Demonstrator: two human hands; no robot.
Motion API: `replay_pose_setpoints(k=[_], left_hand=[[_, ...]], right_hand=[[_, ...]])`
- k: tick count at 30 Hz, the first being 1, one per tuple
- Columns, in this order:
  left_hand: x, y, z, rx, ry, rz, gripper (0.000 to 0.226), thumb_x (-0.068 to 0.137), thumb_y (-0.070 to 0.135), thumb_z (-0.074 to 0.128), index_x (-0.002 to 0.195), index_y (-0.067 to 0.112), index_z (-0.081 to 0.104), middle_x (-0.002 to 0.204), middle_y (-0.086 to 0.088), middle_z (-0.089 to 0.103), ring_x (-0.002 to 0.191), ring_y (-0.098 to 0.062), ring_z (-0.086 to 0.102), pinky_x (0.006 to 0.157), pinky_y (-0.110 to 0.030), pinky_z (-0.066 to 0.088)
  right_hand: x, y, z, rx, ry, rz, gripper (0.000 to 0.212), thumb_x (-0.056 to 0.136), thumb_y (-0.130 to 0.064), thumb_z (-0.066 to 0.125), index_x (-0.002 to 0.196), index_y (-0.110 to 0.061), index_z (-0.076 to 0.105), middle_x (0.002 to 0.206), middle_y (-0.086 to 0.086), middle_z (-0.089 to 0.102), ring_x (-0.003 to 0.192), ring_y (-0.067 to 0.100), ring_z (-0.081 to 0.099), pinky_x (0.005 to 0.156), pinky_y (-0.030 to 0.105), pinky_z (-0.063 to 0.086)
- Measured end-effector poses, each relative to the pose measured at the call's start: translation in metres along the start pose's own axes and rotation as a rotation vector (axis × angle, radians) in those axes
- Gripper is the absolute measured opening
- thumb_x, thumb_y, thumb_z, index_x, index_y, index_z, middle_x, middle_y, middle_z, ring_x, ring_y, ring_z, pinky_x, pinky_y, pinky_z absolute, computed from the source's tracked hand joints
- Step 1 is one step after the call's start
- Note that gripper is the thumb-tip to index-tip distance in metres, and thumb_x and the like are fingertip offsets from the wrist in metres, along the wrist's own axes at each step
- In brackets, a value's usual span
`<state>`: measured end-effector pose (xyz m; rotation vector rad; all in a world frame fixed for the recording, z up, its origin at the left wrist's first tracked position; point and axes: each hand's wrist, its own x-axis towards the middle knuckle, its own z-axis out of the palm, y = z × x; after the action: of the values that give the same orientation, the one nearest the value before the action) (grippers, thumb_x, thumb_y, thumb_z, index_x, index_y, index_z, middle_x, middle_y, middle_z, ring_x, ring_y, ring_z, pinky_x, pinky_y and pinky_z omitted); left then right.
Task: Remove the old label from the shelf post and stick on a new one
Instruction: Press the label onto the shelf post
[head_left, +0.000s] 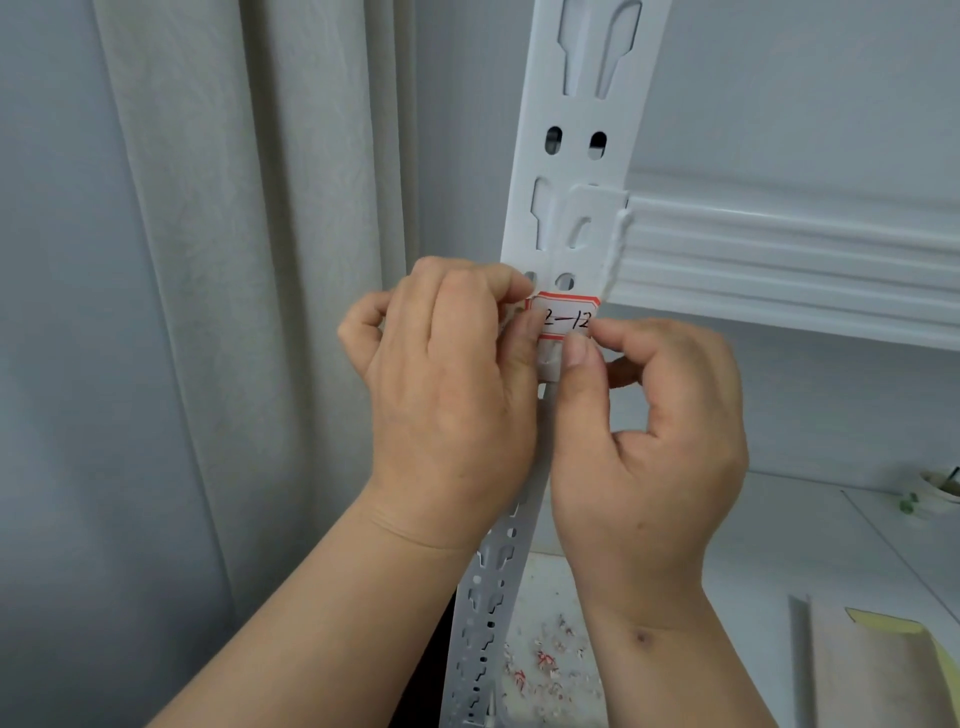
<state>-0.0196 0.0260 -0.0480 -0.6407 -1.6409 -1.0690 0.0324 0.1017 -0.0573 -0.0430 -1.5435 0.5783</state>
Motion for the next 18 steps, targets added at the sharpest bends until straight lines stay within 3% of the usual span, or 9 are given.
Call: replay_pose_setpoints(k=[4, 6, 12, 18], left_hand=[[0.004, 0.001, 0.000, 0.010, -0.006, 0.001, 0.002, 0.091, 0.017, 0.065, 0.091, 0.015, 0.066, 0.093, 0.002, 0.064, 0.085, -0.018, 0.060, 0.087, -0.033, 0.026], [0.004, 0.002, 0.000, 0.007, -0.006, -0.004, 0.002, 0.090, 0.018, 0.065, 0.089, 0.016, 0.066, 0.093, 0.002, 0.064, 0.086, -0.017, 0.059, 0.087, -0.032, 0.025], [0.000, 0.004, 0.000, 0.015, -0.017, 0.011, 0.003, 0.090, 0.018, 0.065, 0.090, 0.016, 0.067, 0.094, 0.002, 0.064, 0.088, -0.018, 0.058, 0.087, -0.034, 0.026], [-0.002, 0.004, -0.001, 0.015, -0.025, 0.002, 0.004, 0.090, 0.019, 0.065, 0.090, 0.017, 0.068, 0.094, 0.002, 0.063, 0.089, -0.017, 0.056, 0.088, -0.032, 0.025]], right_hand=[[0.006, -0.004, 0.001, 0.060, 0.004, 0.181, 0.006, 0.088, -0.019, 0.065, 0.090, -0.014, 0.066, 0.087, -0.007, 0.062, 0.073, 0.009, 0.059, 0.071, 0.019, 0.046], [0.009, -0.004, 0.001, 0.091, 0.011, 0.264, 0.005, 0.087, -0.022, 0.066, 0.089, -0.017, 0.066, 0.086, -0.005, 0.064, 0.073, 0.007, 0.060, 0.069, 0.013, 0.044], [0.017, -0.006, 0.000, 0.117, -0.033, 0.346, 0.006, 0.085, -0.023, 0.067, 0.081, -0.026, 0.063, 0.080, -0.003, 0.066, 0.072, 0.011, 0.062, 0.066, 0.022, 0.050], [0.019, -0.009, 0.003, 0.069, -0.041, 0.324, 0.008, 0.085, -0.024, 0.065, 0.079, -0.020, 0.064, 0.075, -0.003, 0.065, 0.069, 0.018, 0.062, 0.065, 0.039, 0.053]])
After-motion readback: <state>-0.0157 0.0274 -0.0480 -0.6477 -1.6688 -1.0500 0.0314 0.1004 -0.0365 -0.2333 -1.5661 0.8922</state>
